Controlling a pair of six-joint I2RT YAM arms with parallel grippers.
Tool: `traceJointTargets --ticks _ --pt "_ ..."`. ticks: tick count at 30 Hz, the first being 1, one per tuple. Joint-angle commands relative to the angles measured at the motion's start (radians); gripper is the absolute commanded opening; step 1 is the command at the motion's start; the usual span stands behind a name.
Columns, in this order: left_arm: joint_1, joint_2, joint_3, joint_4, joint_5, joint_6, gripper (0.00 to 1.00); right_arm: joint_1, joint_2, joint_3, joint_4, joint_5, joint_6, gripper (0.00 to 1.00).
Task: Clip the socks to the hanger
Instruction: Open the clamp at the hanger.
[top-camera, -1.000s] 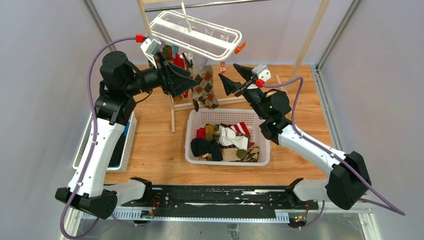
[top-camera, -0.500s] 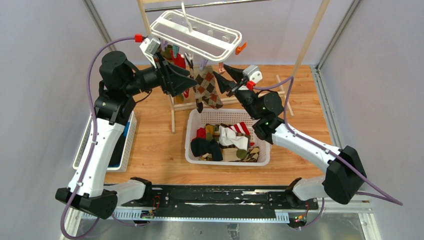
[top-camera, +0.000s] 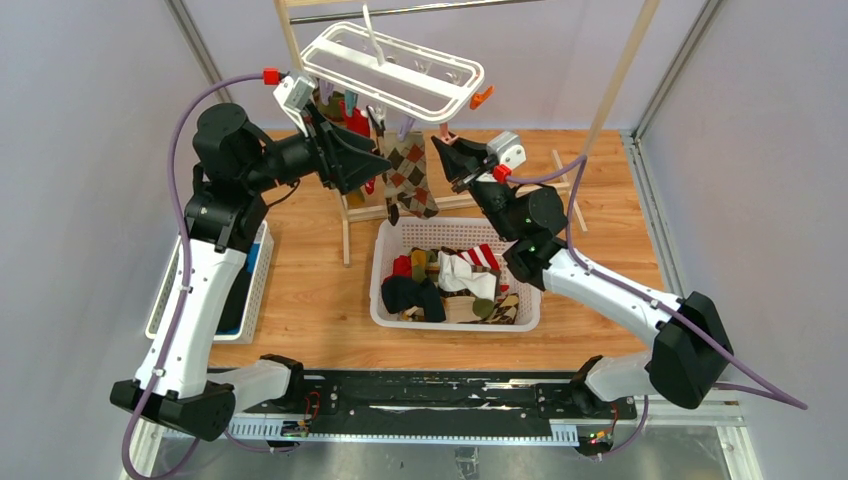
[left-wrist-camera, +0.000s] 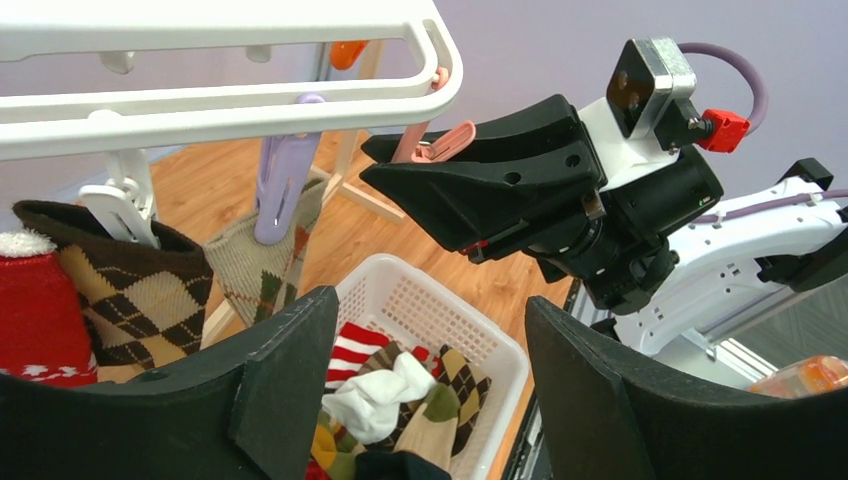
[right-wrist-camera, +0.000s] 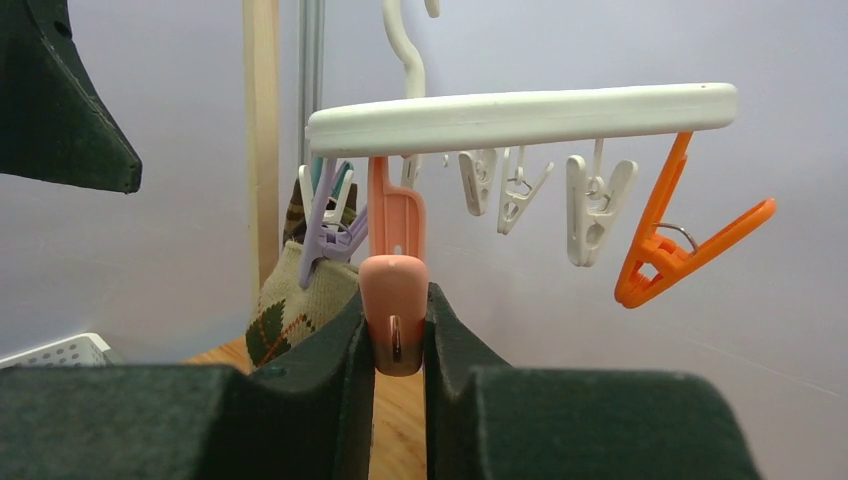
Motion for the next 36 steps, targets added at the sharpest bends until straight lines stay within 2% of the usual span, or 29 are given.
traceJointTargets --ticks 1,4,8,10,14,23,36 --pt "0.006 -0.021 -0.002 0.017 0.026 -0.008 0.76 0.031 -0.037 0.011 0.003 0.036 0.024 0.0" --pt "-0.027 -0.015 -0.017 0.025 0.023 0.027 0.79 0.047 -0.046 0.03 -0.046 0.032 0.045 0.0" --pt "-0.088 0.022 0.048 -0.065 -0.03 0.124 0.83 0.061 -0.048 0.062 -0.12 0.023 0.083 0.0" --pt "-0.107 0.033 0.066 -0.062 -0.054 0.137 0.87 0.07 -0.047 0.075 -0.143 -0.002 0.091 0.0" --pt "-0.158 0.07 0.107 -0.086 -0.101 0.162 0.89 0.09 -0.04 0.102 -0.186 -0.018 0.094 0.0" --pt "-0.186 0.107 0.067 0.161 -0.135 0.016 0.87 0.124 -0.02 0.144 -0.248 -0.035 0.12 0.0" --pt "-0.216 0.152 0.09 0.136 -0.19 0.068 0.86 0.145 -0.011 0.169 -0.288 -0.041 0.135 0.0"
